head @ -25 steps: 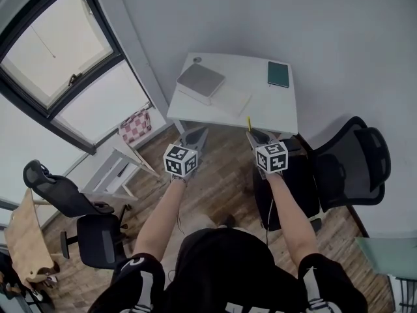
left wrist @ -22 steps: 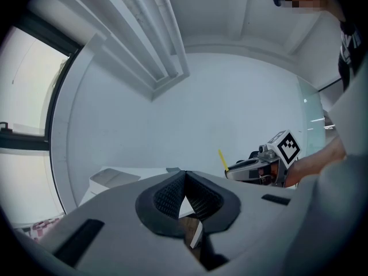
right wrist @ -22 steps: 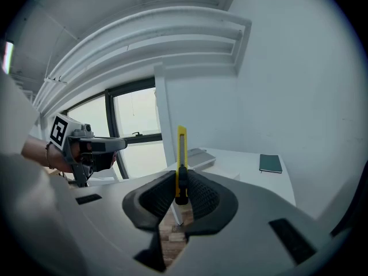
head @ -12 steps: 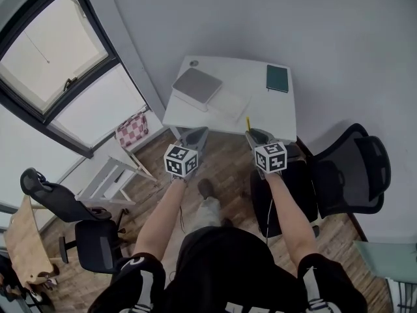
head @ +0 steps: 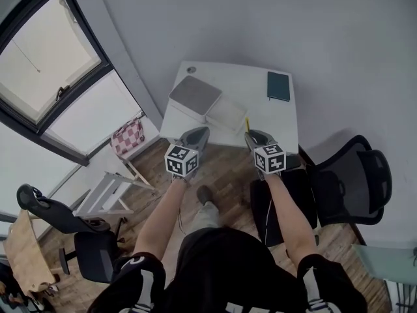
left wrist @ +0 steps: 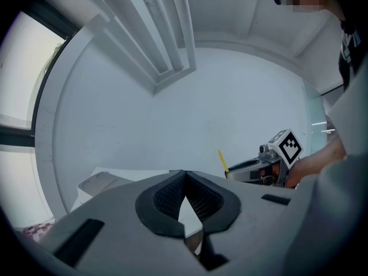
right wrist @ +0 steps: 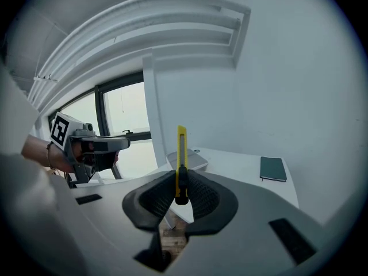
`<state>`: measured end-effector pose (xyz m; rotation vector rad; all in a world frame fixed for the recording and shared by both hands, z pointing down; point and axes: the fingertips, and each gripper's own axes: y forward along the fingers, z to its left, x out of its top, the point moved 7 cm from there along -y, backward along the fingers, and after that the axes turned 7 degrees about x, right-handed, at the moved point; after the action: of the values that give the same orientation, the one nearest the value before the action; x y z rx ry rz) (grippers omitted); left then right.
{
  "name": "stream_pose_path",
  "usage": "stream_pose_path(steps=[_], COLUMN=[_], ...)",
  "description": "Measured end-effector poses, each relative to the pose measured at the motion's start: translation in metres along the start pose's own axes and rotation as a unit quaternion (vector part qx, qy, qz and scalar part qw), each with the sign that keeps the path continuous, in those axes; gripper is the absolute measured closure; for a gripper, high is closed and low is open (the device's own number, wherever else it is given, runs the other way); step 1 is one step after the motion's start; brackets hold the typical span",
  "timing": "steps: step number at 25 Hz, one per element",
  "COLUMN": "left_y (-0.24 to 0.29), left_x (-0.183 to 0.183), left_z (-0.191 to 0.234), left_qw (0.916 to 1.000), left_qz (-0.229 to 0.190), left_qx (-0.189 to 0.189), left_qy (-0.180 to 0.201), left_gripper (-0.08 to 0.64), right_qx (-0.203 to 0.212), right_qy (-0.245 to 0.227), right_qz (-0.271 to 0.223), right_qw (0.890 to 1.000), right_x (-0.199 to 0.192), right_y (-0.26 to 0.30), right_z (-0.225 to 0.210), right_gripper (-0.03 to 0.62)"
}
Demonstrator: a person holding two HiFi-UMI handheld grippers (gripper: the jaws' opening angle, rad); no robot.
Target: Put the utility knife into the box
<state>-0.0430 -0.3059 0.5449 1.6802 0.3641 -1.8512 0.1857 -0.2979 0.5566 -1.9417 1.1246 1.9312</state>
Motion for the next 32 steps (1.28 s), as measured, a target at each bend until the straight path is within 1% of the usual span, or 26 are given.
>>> stream_pose_path(steps=[5,10,17,21,24,32], left_y=[0.03,0.056,0.083,0.093,0.1,0.12], left_x=[0.005,0.01,0.015,0.013,0.012,0.005], left_z=[0.03,0.057,0.094,0.116,0.129,0.142], left_qw=[0.9999,0.9995,0.999,0.9987,0.9978,0.9971], left_qz=[-0.005,-0.004,0.0,0.006,0.0,0.013], left_qx=[-0.003,-0.014,-0.029,-0.034,-0.047,-0.062], left_qy=[-0.016,-0.028,-0.034,-0.037,-0.047,-0.042], left_gripper=[0.535,0.535,0.535,0.535,0.535,0.535], right_qx=[-0.003,-0.007,-0.005,-0.008,-0.01,-0.022], right_qy=[-0.001,0.003,0.01,0.015,0.016,0.029], right_qz=[0.015,0.029,0.037,0.046,0.052,0.066], right_qw=[1.0,1.0,0.999,0.999,0.998,0.997], right_x=[0.013,0.026,0.04,0.041,0.039,0.028], right_y=[0.029,0.062,0.112,0.136,0.15,0.173], right_z=[-0.019,-0.033,-0.048,-0.054,-0.06,-0.077], right_gripper=[0.517,0.517,0.517,0.517,0.517,0.517])
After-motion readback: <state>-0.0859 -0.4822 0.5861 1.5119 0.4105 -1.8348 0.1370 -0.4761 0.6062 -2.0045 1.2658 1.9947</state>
